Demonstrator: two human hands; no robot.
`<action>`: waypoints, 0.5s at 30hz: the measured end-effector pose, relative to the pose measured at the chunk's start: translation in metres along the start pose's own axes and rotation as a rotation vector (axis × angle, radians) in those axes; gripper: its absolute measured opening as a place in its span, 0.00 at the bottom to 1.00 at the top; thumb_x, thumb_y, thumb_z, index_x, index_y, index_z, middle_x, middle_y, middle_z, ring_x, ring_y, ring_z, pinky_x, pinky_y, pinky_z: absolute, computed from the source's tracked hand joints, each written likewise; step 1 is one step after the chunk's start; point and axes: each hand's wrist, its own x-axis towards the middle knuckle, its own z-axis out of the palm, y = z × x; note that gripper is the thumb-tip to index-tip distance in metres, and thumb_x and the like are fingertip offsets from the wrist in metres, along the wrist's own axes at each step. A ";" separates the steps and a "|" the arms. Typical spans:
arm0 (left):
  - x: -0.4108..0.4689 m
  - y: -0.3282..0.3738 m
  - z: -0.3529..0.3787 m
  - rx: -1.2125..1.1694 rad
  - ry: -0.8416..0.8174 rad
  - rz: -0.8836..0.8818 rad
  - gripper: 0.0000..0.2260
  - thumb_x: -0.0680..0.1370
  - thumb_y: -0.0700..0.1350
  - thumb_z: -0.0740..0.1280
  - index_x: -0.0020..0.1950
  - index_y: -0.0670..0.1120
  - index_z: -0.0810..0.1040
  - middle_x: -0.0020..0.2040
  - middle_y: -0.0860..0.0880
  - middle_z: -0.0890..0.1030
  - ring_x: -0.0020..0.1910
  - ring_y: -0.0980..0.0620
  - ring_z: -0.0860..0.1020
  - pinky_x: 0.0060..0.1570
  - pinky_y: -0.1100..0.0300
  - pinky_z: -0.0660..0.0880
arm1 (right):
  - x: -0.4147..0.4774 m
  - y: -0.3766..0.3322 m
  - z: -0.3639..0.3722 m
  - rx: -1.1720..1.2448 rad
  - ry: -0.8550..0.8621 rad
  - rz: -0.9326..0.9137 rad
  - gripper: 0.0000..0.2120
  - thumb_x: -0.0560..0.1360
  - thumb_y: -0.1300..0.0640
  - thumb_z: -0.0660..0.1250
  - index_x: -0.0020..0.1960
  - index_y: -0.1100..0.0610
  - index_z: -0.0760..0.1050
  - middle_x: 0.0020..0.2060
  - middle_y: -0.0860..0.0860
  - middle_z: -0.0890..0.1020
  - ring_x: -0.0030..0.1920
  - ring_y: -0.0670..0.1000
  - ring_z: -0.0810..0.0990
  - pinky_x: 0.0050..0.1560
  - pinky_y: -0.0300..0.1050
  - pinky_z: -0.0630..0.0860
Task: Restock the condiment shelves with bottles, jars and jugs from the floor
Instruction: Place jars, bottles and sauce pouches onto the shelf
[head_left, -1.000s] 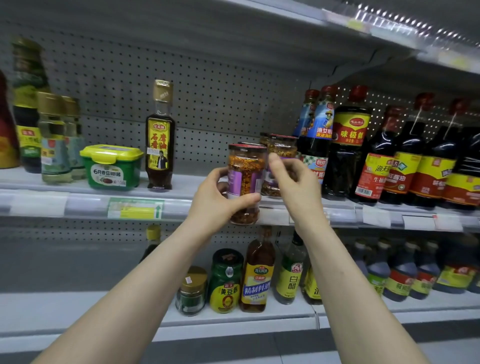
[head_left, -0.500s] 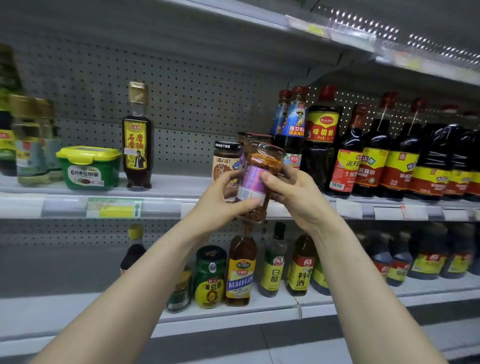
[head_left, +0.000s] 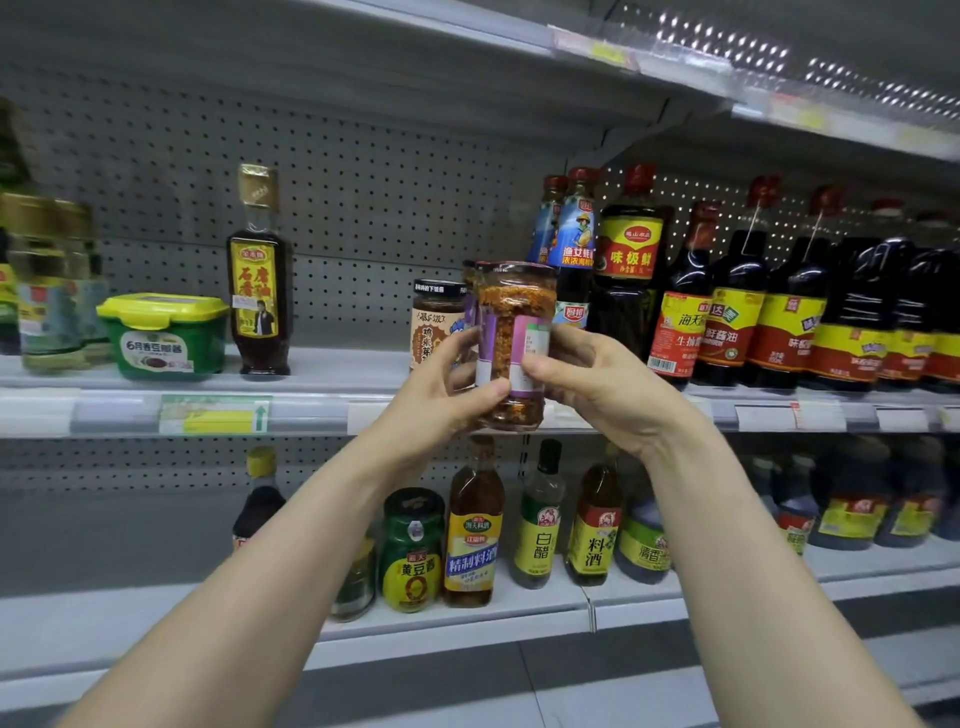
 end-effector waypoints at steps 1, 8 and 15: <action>0.001 0.000 0.000 -0.011 -0.021 -0.006 0.32 0.73 0.44 0.71 0.75 0.51 0.62 0.62 0.45 0.81 0.61 0.45 0.80 0.62 0.44 0.75 | 0.000 0.000 -0.002 -0.004 -0.001 0.005 0.23 0.72 0.59 0.73 0.67 0.59 0.76 0.60 0.55 0.83 0.62 0.54 0.82 0.62 0.51 0.79; 0.004 -0.003 0.008 0.179 0.070 0.064 0.26 0.79 0.40 0.67 0.76 0.54 0.66 0.67 0.52 0.77 0.66 0.55 0.76 0.67 0.51 0.73 | 0.004 0.001 0.006 -0.264 0.225 -0.084 0.24 0.71 0.61 0.77 0.65 0.57 0.76 0.55 0.50 0.84 0.56 0.47 0.83 0.57 0.47 0.81; 0.012 0.003 0.023 0.458 0.229 0.223 0.26 0.72 0.46 0.76 0.67 0.59 0.72 0.55 0.65 0.79 0.55 0.69 0.76 0.50 0.75 0.72 | 0.011 0.002 0.023 -0.420 0.468 -0.131 0.29 0.65 0.50 0.82 0.62 0.48 0.74 0.52 0.45 0.83 0.51 0.43 0.82 0.50 0.43 0.81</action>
